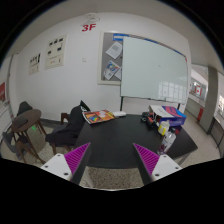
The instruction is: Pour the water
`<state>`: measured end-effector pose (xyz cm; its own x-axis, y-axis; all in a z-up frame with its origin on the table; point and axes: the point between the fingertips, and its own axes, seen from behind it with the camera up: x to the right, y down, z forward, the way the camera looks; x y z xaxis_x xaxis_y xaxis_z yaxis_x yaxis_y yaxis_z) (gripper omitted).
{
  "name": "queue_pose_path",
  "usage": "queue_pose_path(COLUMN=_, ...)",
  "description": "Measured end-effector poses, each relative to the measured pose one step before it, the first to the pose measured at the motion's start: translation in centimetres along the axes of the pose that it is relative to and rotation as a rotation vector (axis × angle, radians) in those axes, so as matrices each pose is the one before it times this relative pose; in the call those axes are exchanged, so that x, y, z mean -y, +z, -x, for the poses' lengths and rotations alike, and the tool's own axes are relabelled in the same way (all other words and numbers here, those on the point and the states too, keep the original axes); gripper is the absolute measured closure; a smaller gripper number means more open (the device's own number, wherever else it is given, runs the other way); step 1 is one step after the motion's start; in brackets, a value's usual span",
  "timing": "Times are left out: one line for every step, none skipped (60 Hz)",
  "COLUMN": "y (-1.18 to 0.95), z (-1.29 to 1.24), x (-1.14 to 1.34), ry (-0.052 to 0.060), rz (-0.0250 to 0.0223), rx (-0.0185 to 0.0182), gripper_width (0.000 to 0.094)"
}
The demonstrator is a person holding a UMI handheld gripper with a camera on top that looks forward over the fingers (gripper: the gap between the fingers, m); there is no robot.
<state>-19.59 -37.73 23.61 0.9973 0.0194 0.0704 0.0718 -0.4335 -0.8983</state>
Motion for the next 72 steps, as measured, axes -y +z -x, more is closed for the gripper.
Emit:
queue_pose_path(y=-0.013, z=-0.071, x=-0.006, ry=-0.0004, rz=0.00086, rx=-0.00082, gripper_width=0.0087)
queue_pose_path(y=0.002, z=-0.082, x=0.023, ry=0.0002, rz=0.00026, rx=-0.00114, gripper_width=0.0087)
queue_pose_path(y=0.017, z=-0.103, x=0.019, ry=0.0003, rz=0.00022, rx=-0.00136, gripper_width=0.0086)
queue_pose_path(y=0.042, z=-0.101, x=0.007, ry=0.0001, rz=0.00041, rx=-0.00146, gripper_width=0.0086)
queue_pose_path(y=0.051, z=-0.095, x=0.0, ry=-0.0002, rz=0.00082, rx=-0.00123, gripper_width=0.0084)
queue_pose_path(y=0.046, z=-0.136, x=-0.023, ry=0.0003, rz=0.00027, rx=-0.00092, gripper_width=0.0087)
queue_pose_path(y=0.067, z=-0.14, x=-0.027, ry=0.0008, rz=0.00036, rx=-0.00055, gripper_width=0.0086)
queue_pose_path(y=-0.017, z=-0.206, x=-0.138, ry=0.0009, rz=0.00102, rx=-0.00027, gripper_width=0.0087)
queue_pose_path(y=0.15, z=-0.126, x=-0.129, ry=0.0019, rz=0.00135, rx=0.00052, gripper_width=0.0086)
queue_pose_path(y=0.104, z=-0.19, x=-0.16, ry=0.0018, rz=0.00143, rx=0.00116, gripper_width=0.0087)
queue_pose_path(y=0.103, z=-0.184, x=-0.179, ry=0.0012, rz=0.00135, rx=0.00152, gripper_width=0.0087)
queue_pose_path(y=0.098, z=-0.206, x=-0.201, ry=0.0008, rz=0.00124, rx=0.00168, gripper_width=0.0086)
queue_pose_path(y=0.106, z=-0.269, x=-0.235, ry=0.0004, rz=0.00269, rx=0.00163, gripper_width=0.0088)
queue_pose_path(y=0.104, z=-0.257, x=-0.301, ry=0.0007, rz=0.00369, rx=0.00158, gripper_width=0.0091)
queue_pose_path(y=0.119, z=-0.315, x=-0.323, ry=0.0008, rz=0.00406, rx=0.00198, gripper_width=0.0089)
queue_pose_path(y=0.123, z=-0.353, x=-0.39, ry=0.0015, rz=0.00433, rx=0.00248, gripper_width=0.009)
queue_pose_path(y=0.127, z=-0.348, x=-0.423, ry=0.0019, rz=0.00459, rx=0.00212, gripper_width=0.009)
queue_pose_path(y=0.102, z=-0.412, x=-0.429, ry=0.0015, rz=0.00437, rx=0.00147, gripper_width=0.009)
queue_pose_path(y=0.132, z=-0.464, x=-0.502, ry=0.0009, rz=0.00354, rx=0.00177, gripper_width=0.009)
queue_pose_path(y=0.162, z=-0.483, x=-0.544, ry=0.0, rz=0.00311, rx=0.00199, gripper_width=0.0092)
queue_pose_path(y=0.111, z=-0.359, x=-0.399, ry=0.0006, rz=0.00429, rx=0.00165, gripper_width=0.0093)
queue_pose_path(y=0.211, z=-0.562, x=-0.563, ry=-0.0009, rz=0.00255, rx=0.00153, gripper_width=0.0092)
queue_pose_path(y=0.185, z=-0.639, x=-0.63, ry=-0.0017, rz=0.0032, rx=0.00081, gripper_width=0.0094)
queue_pose_path(y=0.201, z=-0.659, x=-0.651, ry=-0.0015, rz=0.00388, rx=0.00039, gripper_width=0.0094)
queue_pose_path(y=0.18, z=-0.67, x=-0.69, ry=-0.0011, rz=0.00426, rx=-0.00037, gripper_width=0.0094)
queue_pose_path(y=0.251, z=-0.783, x=-0.673, ry=-0.0009, rz=0.00362, rx=-0.0019, gripper_width=0.0093)
queue_pose_path(y=0.243, z=-0.827, x=-0.686, ry=0.0007, rz=0.00363, rx=-0.00307, gripper_width=0.0093)
queue_pose_path(y=0.266, z=-0.852, x=-0.714, ry=0.0003, rz=0.0035, rx=-0.00422, gripper_width=0.0093)
queue_pose_path(y=0.272, z=-0.897, x=-0.708, ry=0.0005, rz=0.00319, rx=-0.00395, gripper_width=0.0094)
queue_pose_path(y=0.29, z=-0.898, x=-0.682, ry=0.0005, rz=0.00411, rx=-0.00374, gripper_width=0.0093)
queue_pose_path(y=0.3, z=-0.921, x=-0.671, ry=0.0007, rz=0.00445, rx=-0.00422, gripper_width=0.0094)
queue_pose_path(y=0.337, z=-0.95, x=-0.618, ry=0.0, rz=0.00523, rx=-0.0047, gripper_width=0.0094)
queue_pose_path(y=0.351, z=-0.973, x=-0.592, ry=-0.0007, rz=0.00511, rx=-0.00598, gripper_width=0.0094)
queue_pose_path(y=0.413, z=-0.994, x=-0.51, ry=-0.0001, rz=0.00305, rx=-0.00687, gripper_width=0.0094)
queue_pose_path(y=0.377, z=-1.027, x=-0.447, ry=0.0008, rz=0.00121, rx=-0.007, gripper_width=0.0094)
queue_pose_path(y=0.432, z=-1.072, x=-0.392, ry=0.0014, rz=-0.00036, rx=-0.00703, gripper_width=0.0095)
queue_pose_path(y=0.459, z=-1.079, x=-0.279, ry=0.0021, rz=-0.00123, rx=-0.00698, gripper_width=0.0095)
queue_pose_path(y=0.539, z=-1.071, x=-0.186, ry=0.0019, rz=-0.00183, rx=-0.00679, gripper_width=0.0095)
queue_pose_path(y=0.572, z=-0.972, x=-0.16, ry=0.0032, rz=-0.00171, rx=-0.00533, gripper_width=0.0094)
queue_pose_path(y=0.56, z=-0.874, x=-0.07, ry=0.0047, rz=-0.00219, rx=-0.00368, gripper_width=0.0092)
queue_pose_path(y=0.614, z=-0.814, x=-0.004, ry=0.006, rz=-0.00413, rx=-0.00176, gripper_width=0.0091)
queue_pose_path(y=0.623, z=-0.795, x=0.121, ry=0.0063, rz=-0.00667, rx=-0.00143, gripper_width=0.0091)
queue_pose_path(y=0.666, z=-0.709, x=0.21, ry=0.005, rz=-0.00877, rx=-0.00087, gripper_width=0.0094)
queue_pose_path(y=0.674, z=-0.624, x=0.271, ry=0.0036, rz=-0.01022, rx=0.00023, gripper_width=0.0094)
queue_pose_path(y=0.734, z=-0.568, x=0.3, ry=0.0019, rz=-0.01134, rx=0.00161, gripper_width=0.0094)
queue_pose_path(y=0.736, z=-0.569, x=0.34, ry=-0.0009, rz=-0.01255, rx=0.00221, gripper_width=0.009)
queue_pose_path(y=0.73, z=-0.594, x=0.38, ry=-0.0044, rz=-0.01413, rx=0.00186, gripper_width=0.0092)
queue_pose_path(y=0.766, z=-0.562, x=0.417, ry=-0.0067, rz=-0.01373, rx=0.00021, gripper_width=0.0094)
queue_pose_path(y=0.836, z=-0.587, x=0.355, ry=-0.0066, rz=-0.01194, rx=-0.00207, gripper_width=0.0092)
queue_pose_path(y=0.861, z=-0.585, x=0.286, ry=-0.0051, rz=-0.00849, rx=-0.00381, gripper_width=0.0092)
queue_pose_path(y=0.84, z=-0.58, x=0.195, ry=-0.0028, rz=-0.0054, rx=-0.0042, gripper_width=0.0091)
queue_pose_path(y=0.839, z=-0.399, x=0.181, ry=-0.0006, rz=-0.00411, rx=-0.00204, gripper_width=0.0092)
queue_pose_path(y=0.771, z=-0.318, x=0.199, ry=0.002, rz=-0.00404, rx=0.00139, gripper_width=0.0091)
queue_pose_path(y=0.766, z=-0.232, x=0.234, ry=0.0047, rz=-0.00522, rx=0.005, gripper_width=0.0094)
queue_pose_path(y=0.746, z=-0.102, x=0.272, ry=0.006, rz=-0.0057, rx=0.00698, gripper_width=0.0094)
queue_pose_path(y=0.735, z=-0.153, x=0.255, ry=0.0062, rz=-0.00501, rx=0.00649, gripper_width=0.0094)
queue_pose_path(y=0.705, z=-0.146, x=0.191, ry=0.0054, rz=-0.00406, rx=0.00496, gripper_width=0.0092)
queue_pose_path(y=0.849, z=-0.125, x=0.341, ry=0.0039, rz=-0.00257, rx=0.00418, gripper_width=0.0094)
queue_pose_path(y=0.696, z=-0.132, x=0.144, ry=0.0032, rz=-0.00255, rx=0.00306, gripper_width=0.0093)
queue_pose_path(y=0.601, z=-0.109, x=0.142, ry=0.0009, rz=-0.00389, rx=0.00329, gripper_width=0.0093)
queue_pose_path(y=0.575, z=-0.138, x=0.137, ry=-0.0006, rz=-0.00495, rx=0.00247, gripper_width=0.0094)
queue_pose_path(y=0.559, z=-0.119, x=0.172, ry=-0.0014, rz=-0.00542, rx=0.00158, gripper_width=0.0096)
queue_pose_path(y=0.498, z=-0.122, x=0.156, ry=-0.0018, rz=-0.00487, rx=0.00027, gripper_width=0.0095)
queue_pose_path(y=0.478, z=-0.135, x=0.109, ry=-0.0016, rz=-0.00513, rx=0.00026, gripper_width=0.01)
queue_pose_path(y=0.423, z=-0.033, x=0.101, ry=-0.0026, rz=-0.00495, rx=0.00251, gripper_width=0.0105)
queue_pose_path(y=0.389, z=0.026, x=0.057, ry=-0.0036, rz=-0.00504, rx=0.00429, gripper_width=0.0113)
queue_pose_path(y=0.411, z=0.046, x=0.012, ry=-0.0039, rz=-0.00359, rx=0.00628, gripper_width=0.0123)
queue_pose_path(y=0.363, z=-0.169, x=-0.048, ry=-0.0031, rz=-0.00223, rx=0.00801, gripper_width=0.0138)
queue_pose_path(y=0.341, z=0.093, x=-0.081, ry=-0.0038, rz=-0.00172, rx=0.00707, gripper_width=0.0158)
queue_pose_path(y=0.447, z=0.097, x=-0.083, ry=-0.0042, rz=-0.00232, rx=0.00523, gripper_width=0.0202)
queue_pose_path(y=0.325, z=-0.047, x=-0.072, ry=-0.0043, rz=-0.00144, rx=0.00148, gripper_width=0.0256)
queue_pose_path(y=0.251, z=-0.146, x=-0.061, ry=-0.0029, rz=-0.00163, rx=-0.00367, gripper_width=0.031)
